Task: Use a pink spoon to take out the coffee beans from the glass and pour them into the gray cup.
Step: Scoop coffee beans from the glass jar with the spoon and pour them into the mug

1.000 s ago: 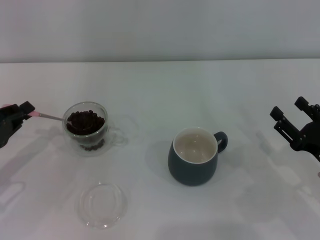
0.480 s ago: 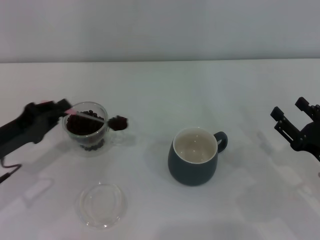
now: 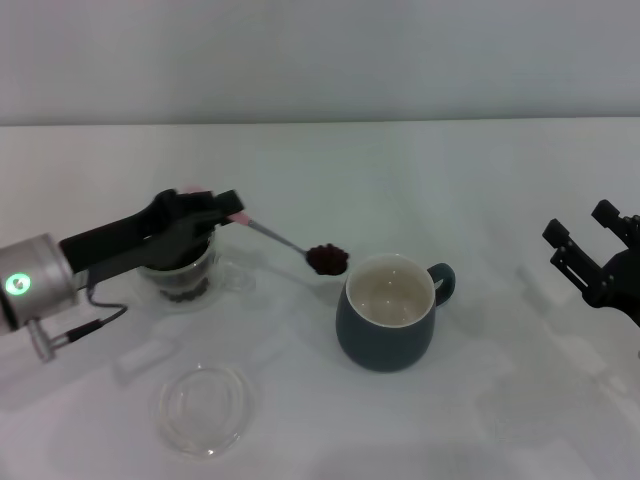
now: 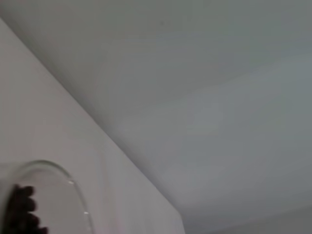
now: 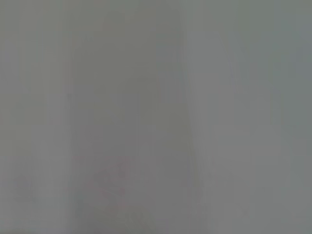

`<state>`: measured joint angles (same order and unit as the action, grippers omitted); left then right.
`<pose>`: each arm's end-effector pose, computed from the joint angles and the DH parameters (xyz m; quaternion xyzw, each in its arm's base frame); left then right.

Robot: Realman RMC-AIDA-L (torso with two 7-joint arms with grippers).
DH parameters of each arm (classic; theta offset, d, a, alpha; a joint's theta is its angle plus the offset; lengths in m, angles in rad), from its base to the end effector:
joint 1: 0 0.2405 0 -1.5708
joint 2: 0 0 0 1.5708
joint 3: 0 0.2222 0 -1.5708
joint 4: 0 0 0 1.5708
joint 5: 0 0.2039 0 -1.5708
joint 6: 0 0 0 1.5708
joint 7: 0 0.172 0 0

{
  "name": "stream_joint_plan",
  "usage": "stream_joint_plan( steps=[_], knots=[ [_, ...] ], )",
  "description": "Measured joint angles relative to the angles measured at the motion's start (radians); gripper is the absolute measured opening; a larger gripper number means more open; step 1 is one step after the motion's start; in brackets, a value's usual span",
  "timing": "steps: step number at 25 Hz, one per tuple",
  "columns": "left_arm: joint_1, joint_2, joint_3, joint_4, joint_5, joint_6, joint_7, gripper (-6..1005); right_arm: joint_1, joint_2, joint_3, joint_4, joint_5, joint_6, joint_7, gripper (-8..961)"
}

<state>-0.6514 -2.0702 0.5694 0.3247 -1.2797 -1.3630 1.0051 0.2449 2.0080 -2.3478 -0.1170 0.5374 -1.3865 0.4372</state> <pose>-0.2087 0.3506 -0.0356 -0.6864 -0.6269 -0.3676 0.0270 0.3174 0.2681 0.0014 -0.7506 0.2546 0.3446 0.5029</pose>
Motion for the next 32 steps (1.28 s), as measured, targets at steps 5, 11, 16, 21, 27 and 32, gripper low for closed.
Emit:
stream_joint_plan(
  steps=[5,11,16,21,27,32],
  knots=[
    [-0.052,-0.004,0.043,-0.004,-0.004,0.05,0.013,130,-0.004,0.0,-0.001,-0.003,-0.001,0.001,0.0,753],
    [-0.119,-0.004,0.139,-0.004,-0.003,0.114,0.014,130,-0.009,0.0,-0.002,-0.003,-0.001,0.003,0.0,754],
    [-0.17,-0.006,0.214,-0.005,-0.005,0.16,0.004,130,-0.011,0.0,-0.004,-0.003,0.0,0.014,0.003,754],
    [-0.192,-0.007,0.267,0.006,-0.008,0.182,-0.002,129,-0.012,0.001,-0.004,-0.003,0.0,0.044,0.006,754],
    [-0.223,-0.007,0.337,0.017,-0.007,0.19,0.002,129,-0.012,0.002,-0.004,-0.012,0.002,0.056,0.007,754],
    [-0.237,-0.007,0.425,0.053,-0.008,0.191,-0.004,130,-0.011,0.002,0.0,-0.013,0.004,0.057,0.004,754]
  ],
)
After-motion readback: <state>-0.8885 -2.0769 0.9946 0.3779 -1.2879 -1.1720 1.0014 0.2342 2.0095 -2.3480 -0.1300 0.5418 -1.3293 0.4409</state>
